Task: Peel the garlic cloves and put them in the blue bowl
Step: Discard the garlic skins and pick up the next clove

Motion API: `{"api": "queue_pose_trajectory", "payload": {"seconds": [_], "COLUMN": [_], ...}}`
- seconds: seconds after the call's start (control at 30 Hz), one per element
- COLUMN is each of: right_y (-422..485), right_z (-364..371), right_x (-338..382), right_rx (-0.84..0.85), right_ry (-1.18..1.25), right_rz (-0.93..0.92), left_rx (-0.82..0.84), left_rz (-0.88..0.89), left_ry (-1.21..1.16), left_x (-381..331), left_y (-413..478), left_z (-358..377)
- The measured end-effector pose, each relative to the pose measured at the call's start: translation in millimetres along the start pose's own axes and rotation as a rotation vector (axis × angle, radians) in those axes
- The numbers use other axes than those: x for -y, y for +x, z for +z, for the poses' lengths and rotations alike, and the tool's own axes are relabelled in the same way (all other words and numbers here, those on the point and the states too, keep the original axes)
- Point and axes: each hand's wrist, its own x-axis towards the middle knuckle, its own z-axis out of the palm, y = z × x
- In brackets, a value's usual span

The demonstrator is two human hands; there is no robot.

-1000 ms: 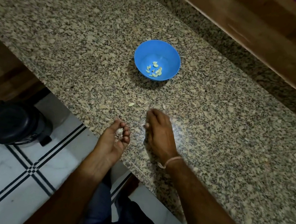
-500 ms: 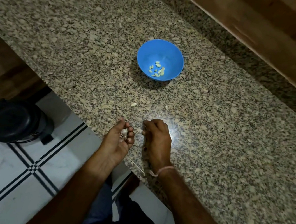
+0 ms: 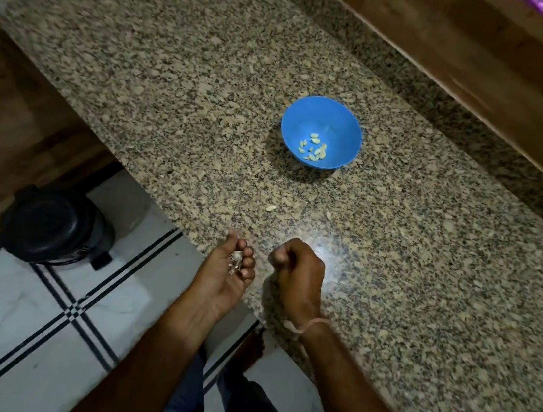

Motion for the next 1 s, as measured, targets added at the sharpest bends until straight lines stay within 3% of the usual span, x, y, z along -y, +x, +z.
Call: {"api": "queue_pose_trajectory", "payload": {"seconds": [0.1, 0.3, 0.67, 1.0], "right_y": [-3, -14, -68, -73], "right_z": [15, 98, 337, 487], "right_x": [30, 96, 248, 311], "right_rx": [-0.018, 0.207, 0.474, 0.648], "right_ry": [0.311, 0.636, 0.547, 0.414], "right_rz": [0.148, 0.269, 0.212, 0.319], "left_rx": [0.022, -0.008, -0.152, -0.340], "left_rz": [0.009, 0.058, 0.227, 0.291], "left_ry": [-0.041, -0.141, -0.335, -0.492], "left_x": [-20, -85, -266, -351], "left_y": [-3, -19, -75, -83], "left_z": [-15, -72, -310, -457]}}
